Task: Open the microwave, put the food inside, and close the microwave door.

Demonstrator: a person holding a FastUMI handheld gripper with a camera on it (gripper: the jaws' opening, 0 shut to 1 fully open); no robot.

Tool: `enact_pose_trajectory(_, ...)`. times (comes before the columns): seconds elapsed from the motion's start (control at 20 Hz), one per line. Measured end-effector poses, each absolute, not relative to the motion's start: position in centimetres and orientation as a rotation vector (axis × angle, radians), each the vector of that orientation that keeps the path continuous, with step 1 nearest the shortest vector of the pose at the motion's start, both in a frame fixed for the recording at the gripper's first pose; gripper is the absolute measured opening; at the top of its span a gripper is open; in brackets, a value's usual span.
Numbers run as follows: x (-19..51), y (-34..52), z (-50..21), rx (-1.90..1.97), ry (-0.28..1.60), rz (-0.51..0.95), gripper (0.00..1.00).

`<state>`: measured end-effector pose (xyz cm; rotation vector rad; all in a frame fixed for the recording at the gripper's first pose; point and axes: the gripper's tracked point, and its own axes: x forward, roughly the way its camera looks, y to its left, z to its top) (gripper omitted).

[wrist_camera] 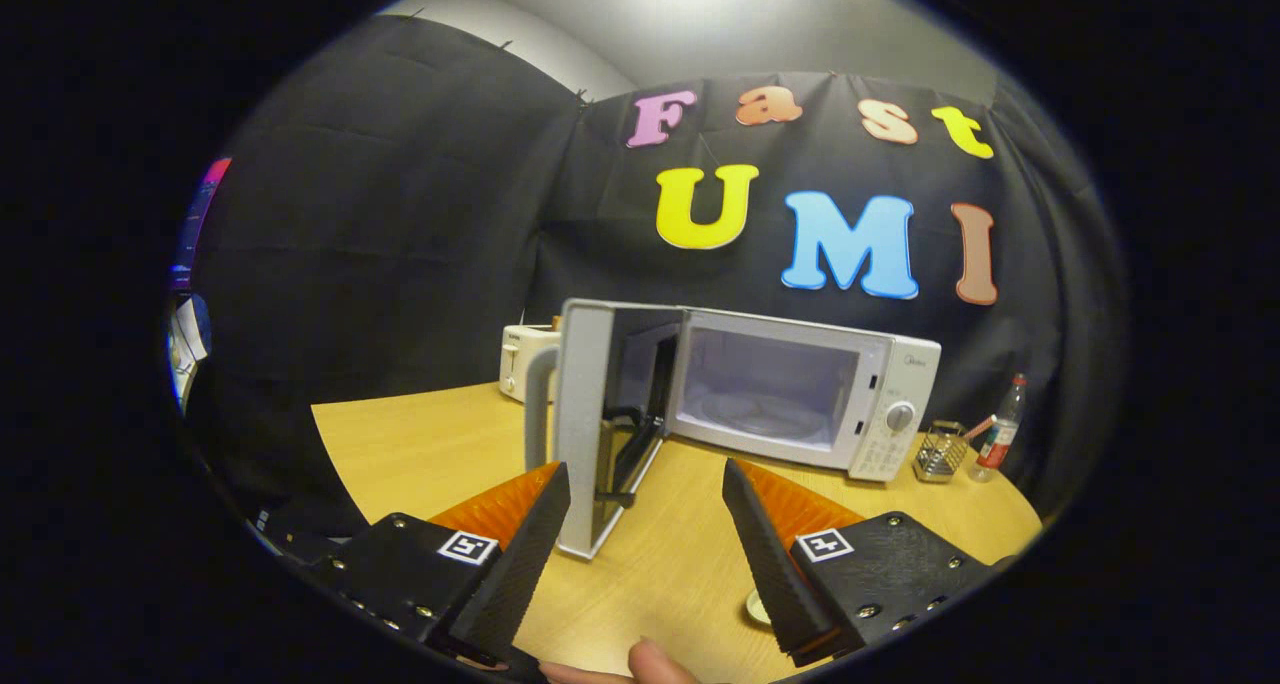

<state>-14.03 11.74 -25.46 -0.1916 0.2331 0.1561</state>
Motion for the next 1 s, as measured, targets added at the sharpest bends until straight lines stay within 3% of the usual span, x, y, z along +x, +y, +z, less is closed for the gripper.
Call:
enact_pose_trajectory(0.5,-15.7,-4.5,-29.7,-0.12,0.383,-0.035,0.93)
enact_pose_trajectory(1.0,-16.1,-6.2,-34.9,-0.062,0.612,0.041,0.93)
